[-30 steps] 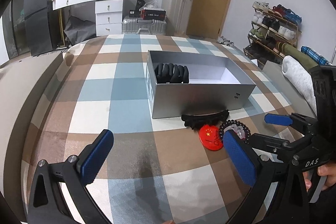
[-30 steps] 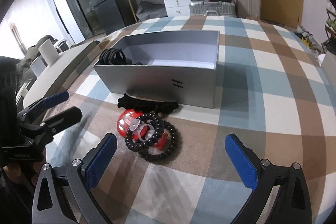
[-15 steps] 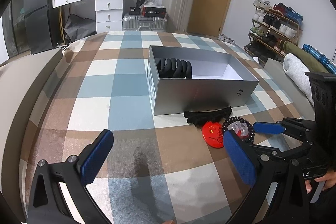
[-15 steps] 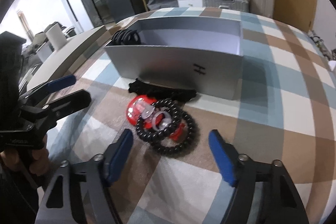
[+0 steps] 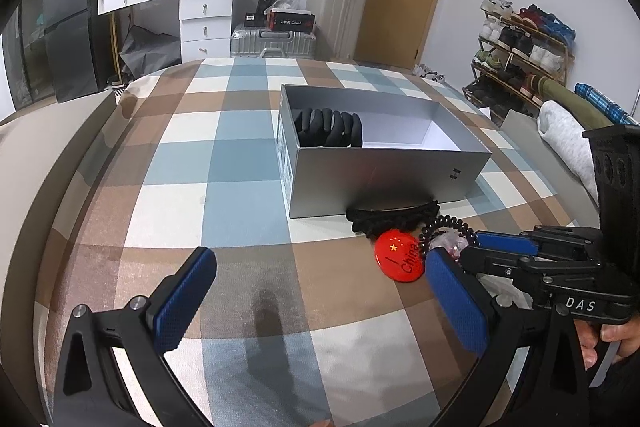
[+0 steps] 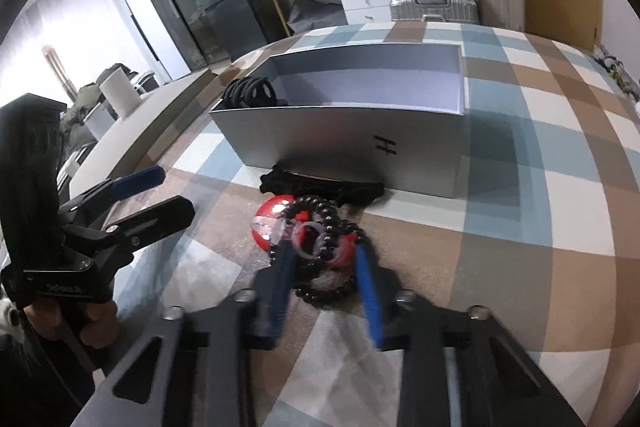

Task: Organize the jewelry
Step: 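Move the right tool to the black coiled bracelet beside the box and grasp it, then lift the coiled bracelet with the right tool while the left tool grasps the red-and-clear clip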

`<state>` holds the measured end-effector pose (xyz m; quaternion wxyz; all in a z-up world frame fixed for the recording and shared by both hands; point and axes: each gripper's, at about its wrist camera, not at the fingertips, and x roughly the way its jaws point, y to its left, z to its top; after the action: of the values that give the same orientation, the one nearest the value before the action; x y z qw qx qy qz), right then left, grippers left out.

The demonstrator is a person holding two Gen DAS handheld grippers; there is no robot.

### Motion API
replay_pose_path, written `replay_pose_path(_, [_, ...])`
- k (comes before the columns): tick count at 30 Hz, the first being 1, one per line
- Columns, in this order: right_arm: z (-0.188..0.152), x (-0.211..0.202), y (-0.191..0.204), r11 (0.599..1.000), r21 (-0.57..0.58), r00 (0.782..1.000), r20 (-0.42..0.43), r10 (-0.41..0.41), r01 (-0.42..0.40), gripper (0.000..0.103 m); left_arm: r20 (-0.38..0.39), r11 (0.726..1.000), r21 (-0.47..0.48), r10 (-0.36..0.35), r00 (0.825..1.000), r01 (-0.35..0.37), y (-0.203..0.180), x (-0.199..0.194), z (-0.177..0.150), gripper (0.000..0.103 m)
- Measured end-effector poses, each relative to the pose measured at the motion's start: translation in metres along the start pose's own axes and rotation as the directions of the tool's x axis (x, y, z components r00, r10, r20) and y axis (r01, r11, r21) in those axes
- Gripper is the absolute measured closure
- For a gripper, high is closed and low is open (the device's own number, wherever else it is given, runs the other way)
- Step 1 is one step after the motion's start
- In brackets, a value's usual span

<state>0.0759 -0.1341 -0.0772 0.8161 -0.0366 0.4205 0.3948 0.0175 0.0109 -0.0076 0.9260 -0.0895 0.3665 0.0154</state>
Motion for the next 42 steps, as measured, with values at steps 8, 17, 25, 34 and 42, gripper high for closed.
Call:
replay_pose_path(8, [0.000,0.000,0.004,0.999,-0.033,0.999,0.005,-0.036,0.037,0.090,0.001,1.000,-0.002,-0.001,1.000,0.001,0.001,0.001,0.000,0.001])
replay_pose_path(17, [0.007,-0.027,0.005,0.998,-0.037,0.990,0.133,0.052,-0.048,0.095,0.002,1.000,-0.001,0.001,1.000,-0.001,0.000,0.000,0.000,0.001])
replay_pose_path(25, [0.015,-0.050,-0.008,0.997,0.012,0.966,0.247,0.074,-0.079,0.095,-0.005,1.000,0.004,-0.004,1.000,0.004,-0.002,0.000,-0.001,0.001])
replay_pose_path(34, [0.017,-0.059,-0.018,0.996,0.055,0.957,0.286,0.048,-0.067,0.094,-0.033,0.998,-0.001,-0.058,0.998,0.058,-0.007,0.002,-0.002,0.001])
replay_pose_path(42, [0.016,-0.060,-0.028,0.995,0.076,0.957,0.286,0.037,-0.062,0.094,-0.060,0.983,0.066,-0.169,0.984,0.173,-0.031,0.002,-0.005,0.024])
